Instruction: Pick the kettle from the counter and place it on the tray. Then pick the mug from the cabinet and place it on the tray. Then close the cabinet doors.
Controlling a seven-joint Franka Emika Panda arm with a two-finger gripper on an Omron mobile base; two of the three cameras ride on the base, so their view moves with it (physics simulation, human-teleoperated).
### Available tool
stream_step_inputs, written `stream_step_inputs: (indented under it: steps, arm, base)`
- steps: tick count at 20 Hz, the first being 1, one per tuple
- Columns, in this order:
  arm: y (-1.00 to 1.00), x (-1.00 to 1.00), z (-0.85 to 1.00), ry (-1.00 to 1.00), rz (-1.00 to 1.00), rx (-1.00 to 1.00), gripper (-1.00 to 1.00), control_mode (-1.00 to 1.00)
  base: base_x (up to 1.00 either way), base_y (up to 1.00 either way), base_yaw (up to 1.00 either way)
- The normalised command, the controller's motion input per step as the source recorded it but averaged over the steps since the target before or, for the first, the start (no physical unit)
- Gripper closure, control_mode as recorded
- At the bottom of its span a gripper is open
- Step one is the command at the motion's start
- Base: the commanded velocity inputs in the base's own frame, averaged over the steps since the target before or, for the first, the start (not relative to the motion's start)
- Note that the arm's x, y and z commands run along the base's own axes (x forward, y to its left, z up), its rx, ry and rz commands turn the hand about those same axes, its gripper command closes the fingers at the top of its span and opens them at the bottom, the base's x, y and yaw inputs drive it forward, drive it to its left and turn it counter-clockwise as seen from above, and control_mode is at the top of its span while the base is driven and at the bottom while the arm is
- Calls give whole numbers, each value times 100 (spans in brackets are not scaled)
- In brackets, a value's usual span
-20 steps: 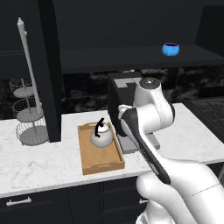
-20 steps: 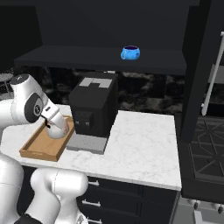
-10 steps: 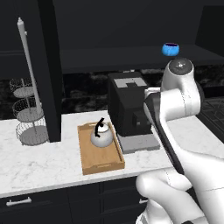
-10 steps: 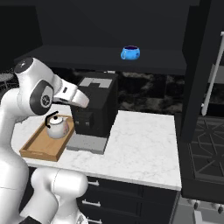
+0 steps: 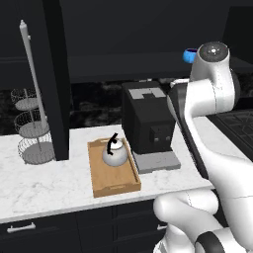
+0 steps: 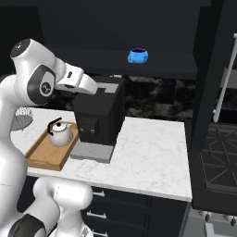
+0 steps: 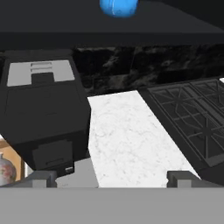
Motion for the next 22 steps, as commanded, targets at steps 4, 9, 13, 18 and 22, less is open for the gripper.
stream_step_inputs:
  steps: [4,9,13,18,22]
  arm:
    - [-1,0,0,0,0,0,-100,-100]
    - [0,0,0,0,0,0,-100,-100]
    - [-13,39,23,-14,0,0,-100,-100]
    - [-14,61,48,-16,-2,2,-100,-100]
    - [-28,62,6,5,-10,3,-100,-100]
  base:
    - [0,0,0]
    - [0,0,0]
    - [0,0,0]
    - [0,0,0]
    - [0,0,0]
